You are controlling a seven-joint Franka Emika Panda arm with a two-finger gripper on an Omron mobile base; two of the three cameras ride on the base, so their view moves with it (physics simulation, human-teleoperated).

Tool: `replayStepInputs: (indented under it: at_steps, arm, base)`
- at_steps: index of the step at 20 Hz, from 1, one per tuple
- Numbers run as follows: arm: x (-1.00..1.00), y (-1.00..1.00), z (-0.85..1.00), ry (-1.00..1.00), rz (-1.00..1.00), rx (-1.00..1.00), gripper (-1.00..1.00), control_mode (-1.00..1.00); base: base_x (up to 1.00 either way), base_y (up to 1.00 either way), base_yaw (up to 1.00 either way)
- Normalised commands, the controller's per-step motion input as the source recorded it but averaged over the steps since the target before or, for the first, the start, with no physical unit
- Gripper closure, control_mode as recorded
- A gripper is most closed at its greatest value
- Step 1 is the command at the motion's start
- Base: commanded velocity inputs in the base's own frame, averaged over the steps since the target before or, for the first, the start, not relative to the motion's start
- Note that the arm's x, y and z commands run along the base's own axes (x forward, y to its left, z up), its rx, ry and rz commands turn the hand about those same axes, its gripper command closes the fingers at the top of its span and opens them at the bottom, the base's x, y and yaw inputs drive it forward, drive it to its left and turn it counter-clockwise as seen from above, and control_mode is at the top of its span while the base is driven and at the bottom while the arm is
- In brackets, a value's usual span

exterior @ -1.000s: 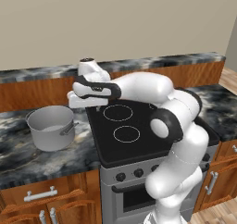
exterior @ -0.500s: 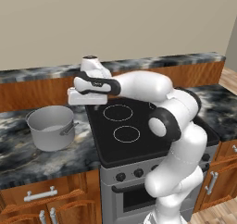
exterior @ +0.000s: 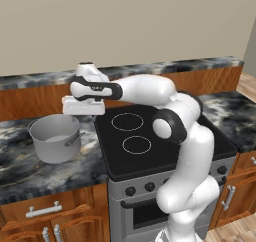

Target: Turn on the sink faucet. Then move the avocado from the counter to the sink. Turn off the sink. Move the vegetable from the sink to the pot next to the stove. Finally move the pot to the rear left burner.

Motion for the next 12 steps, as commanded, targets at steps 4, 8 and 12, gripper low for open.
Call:
replayStepInputs:
  at_steps: [4, 8, 12]
  arm:
    - [0.14, 0.20, -0.27, 0.01, 0.00, -0.08, -1.00, -1.00]
    - [0.12, 0.02, -0.28, 0.00, 0.00, -0.09, -1.00, -1.00]
    - [0.10, 0.00, -0.17, 0.00, 0.00, -0.06, -1.00, -1.00]
  base:
    - [0.00, 0.00, 0.00]
    - [0.00, 0.00, 0.00]
    - [0.00, 0.00, 0.00]
